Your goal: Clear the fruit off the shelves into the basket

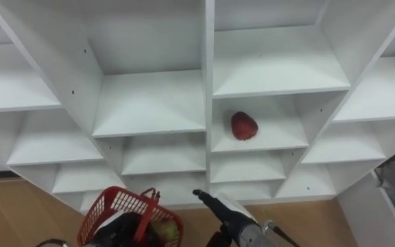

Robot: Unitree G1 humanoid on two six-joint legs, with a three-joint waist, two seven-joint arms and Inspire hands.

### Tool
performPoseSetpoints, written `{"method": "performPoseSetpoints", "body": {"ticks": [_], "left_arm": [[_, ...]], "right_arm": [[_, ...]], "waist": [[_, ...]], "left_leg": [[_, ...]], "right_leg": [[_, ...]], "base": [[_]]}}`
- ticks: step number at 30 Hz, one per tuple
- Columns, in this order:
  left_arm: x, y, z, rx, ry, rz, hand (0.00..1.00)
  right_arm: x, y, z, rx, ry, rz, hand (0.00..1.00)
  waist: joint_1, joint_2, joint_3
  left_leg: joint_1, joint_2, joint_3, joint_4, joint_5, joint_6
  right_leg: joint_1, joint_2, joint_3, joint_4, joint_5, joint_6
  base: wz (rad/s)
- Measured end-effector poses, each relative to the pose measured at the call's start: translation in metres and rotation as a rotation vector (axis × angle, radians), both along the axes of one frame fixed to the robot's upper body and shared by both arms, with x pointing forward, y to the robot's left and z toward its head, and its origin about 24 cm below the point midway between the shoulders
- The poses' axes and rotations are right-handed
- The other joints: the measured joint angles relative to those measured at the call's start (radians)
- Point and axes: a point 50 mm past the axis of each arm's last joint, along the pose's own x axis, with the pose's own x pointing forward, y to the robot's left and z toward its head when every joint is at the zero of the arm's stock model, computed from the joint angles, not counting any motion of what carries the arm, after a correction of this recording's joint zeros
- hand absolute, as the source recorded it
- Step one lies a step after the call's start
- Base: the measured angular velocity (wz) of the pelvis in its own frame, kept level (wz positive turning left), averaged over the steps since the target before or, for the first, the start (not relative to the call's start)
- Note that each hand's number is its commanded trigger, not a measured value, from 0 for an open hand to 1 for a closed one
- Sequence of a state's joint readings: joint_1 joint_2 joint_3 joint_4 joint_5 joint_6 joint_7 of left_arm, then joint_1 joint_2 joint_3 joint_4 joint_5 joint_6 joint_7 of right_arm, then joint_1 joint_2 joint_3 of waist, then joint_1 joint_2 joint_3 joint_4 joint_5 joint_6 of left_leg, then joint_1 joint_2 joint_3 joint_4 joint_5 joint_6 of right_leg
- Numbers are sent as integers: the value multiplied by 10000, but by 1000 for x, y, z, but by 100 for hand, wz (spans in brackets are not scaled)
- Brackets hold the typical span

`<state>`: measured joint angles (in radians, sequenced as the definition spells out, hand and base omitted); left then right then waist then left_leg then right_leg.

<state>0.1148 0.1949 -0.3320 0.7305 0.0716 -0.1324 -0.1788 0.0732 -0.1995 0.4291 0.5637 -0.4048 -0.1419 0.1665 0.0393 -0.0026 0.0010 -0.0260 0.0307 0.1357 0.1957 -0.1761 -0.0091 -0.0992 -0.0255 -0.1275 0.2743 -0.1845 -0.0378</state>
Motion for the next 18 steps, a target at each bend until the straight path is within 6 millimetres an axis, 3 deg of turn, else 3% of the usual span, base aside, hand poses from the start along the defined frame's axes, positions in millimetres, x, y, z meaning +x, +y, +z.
{"method": "performPoseSetpoints", "body": {"ticks": [6,18], "left_arm": [[-2,4,-1,163,-67,442,100],[-1,11,1,234,-324,1272,100]], "right_arm": [[12,8,26,547,-1294,236,0],[30,-12,54,820,-3065,-1428,0]], "waist": [[-44,-157,77],[-132,-227,49]], "left_leg": [[390,12,153,-105,-1,0],[932,78,270,-359,-18,-22]], "right_leg": [[341,92,238,-172,12,22],[1071,189,387,-711,157,52]], "base": [[-9],[-3]]}}
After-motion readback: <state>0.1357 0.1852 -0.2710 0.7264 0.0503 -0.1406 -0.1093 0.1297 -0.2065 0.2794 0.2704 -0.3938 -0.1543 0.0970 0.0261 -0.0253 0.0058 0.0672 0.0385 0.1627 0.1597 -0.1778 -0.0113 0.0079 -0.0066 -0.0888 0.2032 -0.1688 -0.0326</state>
